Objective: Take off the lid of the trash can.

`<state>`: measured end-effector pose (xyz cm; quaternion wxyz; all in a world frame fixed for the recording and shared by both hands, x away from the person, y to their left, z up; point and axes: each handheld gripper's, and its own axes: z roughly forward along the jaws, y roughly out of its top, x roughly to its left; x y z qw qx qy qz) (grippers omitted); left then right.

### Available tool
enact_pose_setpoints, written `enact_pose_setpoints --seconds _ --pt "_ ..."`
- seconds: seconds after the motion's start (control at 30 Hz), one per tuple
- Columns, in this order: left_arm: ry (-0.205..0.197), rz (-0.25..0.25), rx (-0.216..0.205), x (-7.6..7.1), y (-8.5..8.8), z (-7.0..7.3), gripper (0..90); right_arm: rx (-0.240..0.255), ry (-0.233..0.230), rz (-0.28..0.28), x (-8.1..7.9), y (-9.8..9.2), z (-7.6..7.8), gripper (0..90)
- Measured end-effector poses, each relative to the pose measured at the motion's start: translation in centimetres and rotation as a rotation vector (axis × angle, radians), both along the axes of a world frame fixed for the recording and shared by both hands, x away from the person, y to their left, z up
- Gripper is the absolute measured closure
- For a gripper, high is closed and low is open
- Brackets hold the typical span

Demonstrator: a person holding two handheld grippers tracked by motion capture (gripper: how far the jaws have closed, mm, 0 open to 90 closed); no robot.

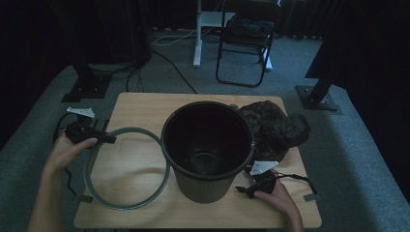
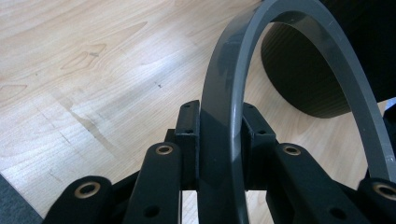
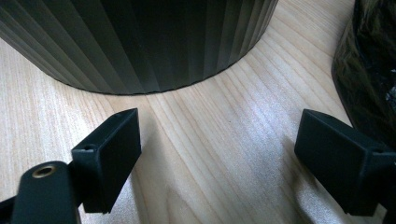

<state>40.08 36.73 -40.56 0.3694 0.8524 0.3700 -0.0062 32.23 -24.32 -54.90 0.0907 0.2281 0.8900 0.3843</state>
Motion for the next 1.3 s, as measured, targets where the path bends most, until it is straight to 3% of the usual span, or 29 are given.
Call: enact_pose_setpoints --seconds 0.53,1.3 --pt "0.027 0.026 0.041 0.8 -0.7 -2.3 73.1 0.0 0.0 0.0 0.0 0.0 0.0 14.1" --pt "0.051 0.081 0.035 1.5 -0.6 -4.9 73.0 0.001 0.001 0.0 0.0 0.0 0.0 14.1"
